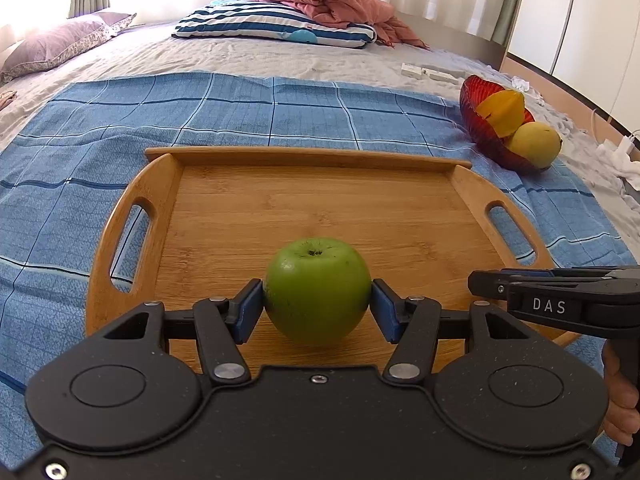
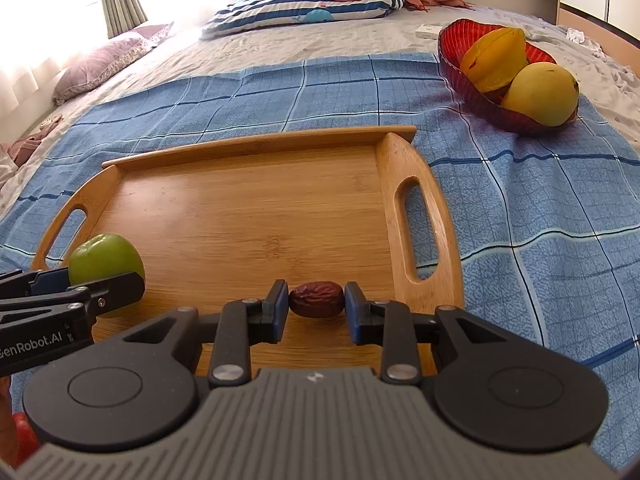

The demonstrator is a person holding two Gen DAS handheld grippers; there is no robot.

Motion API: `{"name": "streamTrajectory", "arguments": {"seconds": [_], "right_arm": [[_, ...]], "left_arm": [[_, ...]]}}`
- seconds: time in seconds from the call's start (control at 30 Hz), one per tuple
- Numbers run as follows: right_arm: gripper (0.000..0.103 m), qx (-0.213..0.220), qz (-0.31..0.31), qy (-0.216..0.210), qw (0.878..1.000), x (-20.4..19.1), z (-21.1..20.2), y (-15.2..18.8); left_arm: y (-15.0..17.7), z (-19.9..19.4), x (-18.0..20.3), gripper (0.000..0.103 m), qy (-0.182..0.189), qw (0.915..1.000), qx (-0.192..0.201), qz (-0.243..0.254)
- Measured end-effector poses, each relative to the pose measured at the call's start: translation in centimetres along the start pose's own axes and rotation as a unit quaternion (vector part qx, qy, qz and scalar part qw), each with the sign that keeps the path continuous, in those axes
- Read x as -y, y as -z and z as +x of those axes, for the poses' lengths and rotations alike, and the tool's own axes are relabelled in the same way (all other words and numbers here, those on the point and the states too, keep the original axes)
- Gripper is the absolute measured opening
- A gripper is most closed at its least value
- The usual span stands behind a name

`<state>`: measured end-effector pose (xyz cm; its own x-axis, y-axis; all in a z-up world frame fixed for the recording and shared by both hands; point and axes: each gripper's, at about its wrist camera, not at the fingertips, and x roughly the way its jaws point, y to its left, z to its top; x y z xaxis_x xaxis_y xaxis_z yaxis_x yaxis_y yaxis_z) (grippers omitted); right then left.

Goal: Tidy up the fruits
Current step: 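Carry the date with the right gripper over the tray while the left carries the apple there, then open the right gripper to drop the date while the left gripper releases the apple on the tray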

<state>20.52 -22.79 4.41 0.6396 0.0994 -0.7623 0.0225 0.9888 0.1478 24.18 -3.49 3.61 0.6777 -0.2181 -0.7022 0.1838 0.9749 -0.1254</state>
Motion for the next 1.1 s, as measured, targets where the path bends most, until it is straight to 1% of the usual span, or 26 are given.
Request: {"name": "streamTrajectory", "arguments": {"seconds": [0.4, 0.5, 0.53, 0.57, 0.7, 0.77, 0.8, 0.9, 0.97, 1.03, 1.1], "right_arm": [[0.037, -0.001, -0.003, 0.002, 1.0, -0.08, 0.22, -0.03], [0.04, -0.002, -0.004, 0.002, 1.0, -0.08, 0.27, -0.07], [0.045, -0.002, -0.004, 0.001, 1.0, -0.08, 0.28, -0.07], [0.047, -0.002, -0.003, 0.0, 1.0, -0.12, 0.29, -0.05], [0.048, -0.001, -0.002, -0.003, 1.0, -0.14, 0.31, -0.07], [0.053, 0.001, -0.001, -0.005, 1.0, -0.13, 0.25, -0.05], [0.054, 0.001, -0.002, -0.006, 1.0, -0.11, 0.22, -0.03], [0.054, 0.0, -0.001, -0.004, 1.0, -0.08, 0.15, -0.05], [0.055, 0.002, -0.002, -0.004, 1.0, -0.08, 0.0, -0.04], [0.055, 0.004, -0.002, -0.005, 1.0, -0.07, -0.15, -0.07], [0.055, 0.005, -0.003, -0.006, 1.0, -0.06, -0.37, -0.08]], "left_arm": [[0.18, 0.27, 0.0, 0.056, 0.0, 1.0, 0.002, -0.001], [0.18, 0.27, -0.04, 0.056, 0.0, 1.0, 0.003, -0.002], [0.15, 0.29, -0.09, 0.056, 0.001, 1.0, 0.003, -0.003], [0.17, 0.22, -0.19, 0.056, 0.002, 1.0, 0.002, -0.005], [0.12, 0.07, -0.42, 0.056, 0.001, 1.0, 0.004, -0.007], [0.12, -0.01, -0.3, 0.058, -0.005, 1.0, 0.006, -0.001], [0.14, -0.02, -0.27, 0.059, -0.005, 1.0, 0.006, 0.001], [0.16, -0.13, -0.31, 0.063, -0.006, 1.0, 0.006, 0.003], [0.14, -0.29, -0.36, 0.07, -0.007, 0.9999, 0.01, 0.004], [0.15, -0.38, -0.36, 0.073, -0.009, 0.9999, 0.012, 0.006], [0.22, -0.39, -0.28, 0.074, -0.01, 0.9999, 0.01, 0.01]]}}
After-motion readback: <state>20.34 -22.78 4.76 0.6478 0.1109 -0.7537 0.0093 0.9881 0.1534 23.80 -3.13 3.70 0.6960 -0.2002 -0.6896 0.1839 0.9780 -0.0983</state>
